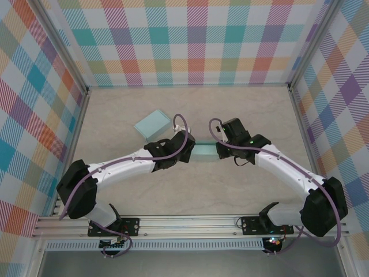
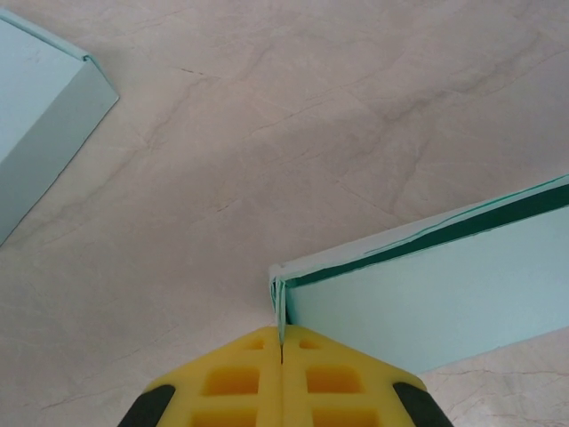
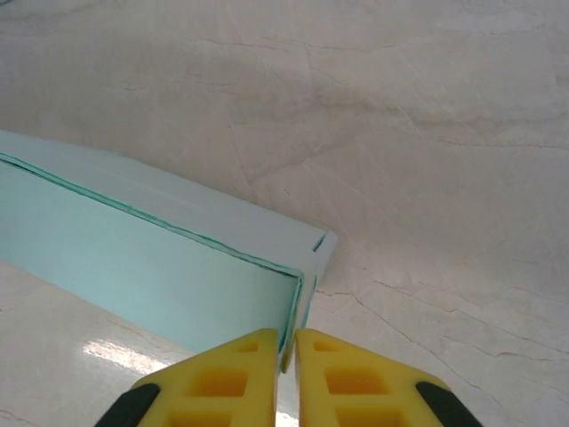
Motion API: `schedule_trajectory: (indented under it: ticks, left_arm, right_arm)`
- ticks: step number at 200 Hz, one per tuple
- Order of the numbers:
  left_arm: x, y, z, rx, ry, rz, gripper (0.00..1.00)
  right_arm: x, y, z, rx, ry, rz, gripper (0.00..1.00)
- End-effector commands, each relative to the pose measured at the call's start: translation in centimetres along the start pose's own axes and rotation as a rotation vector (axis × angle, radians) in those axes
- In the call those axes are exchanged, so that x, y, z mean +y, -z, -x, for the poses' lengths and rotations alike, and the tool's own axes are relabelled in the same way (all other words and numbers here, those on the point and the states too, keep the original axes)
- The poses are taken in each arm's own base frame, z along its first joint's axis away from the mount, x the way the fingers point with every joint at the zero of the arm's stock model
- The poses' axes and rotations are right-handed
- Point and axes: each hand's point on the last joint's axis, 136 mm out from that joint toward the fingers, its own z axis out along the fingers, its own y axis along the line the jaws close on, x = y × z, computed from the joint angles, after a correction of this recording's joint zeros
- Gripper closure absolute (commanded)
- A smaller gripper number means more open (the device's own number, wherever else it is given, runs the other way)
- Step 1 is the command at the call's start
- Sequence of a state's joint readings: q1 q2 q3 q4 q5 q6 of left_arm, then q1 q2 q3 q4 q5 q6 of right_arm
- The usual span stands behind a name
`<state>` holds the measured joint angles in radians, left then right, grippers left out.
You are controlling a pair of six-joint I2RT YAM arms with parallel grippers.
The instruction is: Fold the paper box
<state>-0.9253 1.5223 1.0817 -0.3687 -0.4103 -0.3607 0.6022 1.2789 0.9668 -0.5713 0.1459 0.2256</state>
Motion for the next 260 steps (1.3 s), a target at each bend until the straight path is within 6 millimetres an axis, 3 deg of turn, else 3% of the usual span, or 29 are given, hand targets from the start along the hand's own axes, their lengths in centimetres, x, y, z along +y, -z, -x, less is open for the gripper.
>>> schedule_trajectory:
  ticks: [1, 79, 196, 260]
  left_arm:
    - [-0.7, 0.2, 0.5, -0.011, 0.027, 0.007, 1.0]
    - [-1.4, -0.7, 0.0, 0.007, 0.057, 0.012, 1.0]
    - [-2.4, -1.1, -0.5, 0.019, 0.032, 0.0, 1.0]
    - [-2.8, -1.3, -0.7, 0.023, 0.021, 0.002, 1.0]
  right_arm:
    - [1.3, 0.5, 0.9, -0.006, -0.039, 0.046, 0.88]
    - [1.4, -0.7, 0.1, 0.035, -0.081, 0.039, 0.96]
    - [3.1, 0.6, 2.0, -0.041, -0.163, 0.138, 0.94]
    - [4.0, 0.3, 2.6, -0.05, -0.189, 0.191, 0.94]
